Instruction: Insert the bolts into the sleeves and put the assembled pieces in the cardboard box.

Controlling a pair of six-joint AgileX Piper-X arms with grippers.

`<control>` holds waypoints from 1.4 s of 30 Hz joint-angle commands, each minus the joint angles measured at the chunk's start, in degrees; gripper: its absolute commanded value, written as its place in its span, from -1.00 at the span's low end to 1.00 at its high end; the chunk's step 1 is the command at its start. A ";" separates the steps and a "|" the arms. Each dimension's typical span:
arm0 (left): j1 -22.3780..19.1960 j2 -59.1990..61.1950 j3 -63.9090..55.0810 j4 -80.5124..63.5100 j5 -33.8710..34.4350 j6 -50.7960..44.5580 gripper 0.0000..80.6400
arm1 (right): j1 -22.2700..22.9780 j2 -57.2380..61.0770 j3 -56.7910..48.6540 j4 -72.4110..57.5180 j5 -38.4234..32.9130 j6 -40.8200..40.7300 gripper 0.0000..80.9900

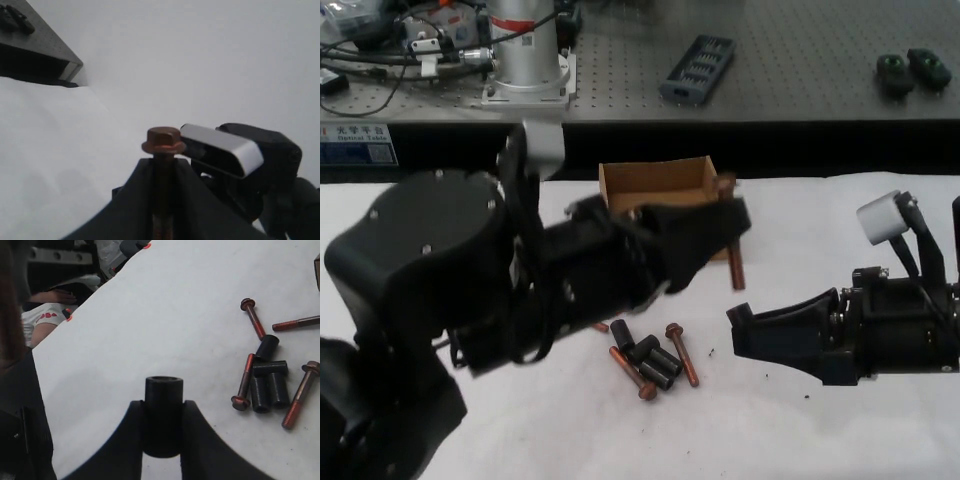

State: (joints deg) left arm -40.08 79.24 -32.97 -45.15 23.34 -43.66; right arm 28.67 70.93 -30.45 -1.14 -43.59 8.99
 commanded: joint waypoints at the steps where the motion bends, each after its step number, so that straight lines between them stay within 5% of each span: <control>1: -0.21 -0.20 1.27 -1.25 -0.16 2.52 -0.99 | 0.19 -0.85 0.02 -1.33 -1.09 0.46 -0.96; 25: -0.21 -0.20 1.72 -2.14 -9.11 6.14 -0.99 | 0.19 -6.70 3.10 -7.59 -7.55 4.89 -0.96; 42: -0.21 -0.20 1.72 -5.04 -5.95 1.00 -0.99 | 0.19 -6.78 4.41 -9.13 -8.89 5.35 -0.89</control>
State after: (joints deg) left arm -40.08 79.24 -31.11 -48.64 16.83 -41.59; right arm 28.74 64.81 -26.00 -9.34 -51.20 14.47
